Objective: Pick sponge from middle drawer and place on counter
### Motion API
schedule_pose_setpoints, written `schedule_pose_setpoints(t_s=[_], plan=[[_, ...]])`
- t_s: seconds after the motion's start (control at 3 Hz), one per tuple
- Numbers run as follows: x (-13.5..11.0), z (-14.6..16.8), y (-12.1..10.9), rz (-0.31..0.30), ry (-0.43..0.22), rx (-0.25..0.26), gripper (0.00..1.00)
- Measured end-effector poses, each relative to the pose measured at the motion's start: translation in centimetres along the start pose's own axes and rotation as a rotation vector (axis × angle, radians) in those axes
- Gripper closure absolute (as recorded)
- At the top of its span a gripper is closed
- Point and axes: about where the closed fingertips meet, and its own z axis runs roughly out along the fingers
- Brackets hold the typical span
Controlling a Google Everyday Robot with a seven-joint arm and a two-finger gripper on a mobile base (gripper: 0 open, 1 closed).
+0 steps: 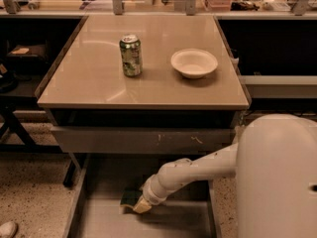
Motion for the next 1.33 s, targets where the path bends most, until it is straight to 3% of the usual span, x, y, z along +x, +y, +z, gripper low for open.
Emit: schedule_pose_setpoints(t_s=[0.67,1.0,1.33], plan=[[-3.6,-9.8,3.5,-0.01,-0.017,0.053,1.0],[-5.8,-13.9,5.1,-0.058,-0.03,0.077,1.0],[-5.9,-14.1,5.3,-0.062,-0.028,0.077,1.0]])
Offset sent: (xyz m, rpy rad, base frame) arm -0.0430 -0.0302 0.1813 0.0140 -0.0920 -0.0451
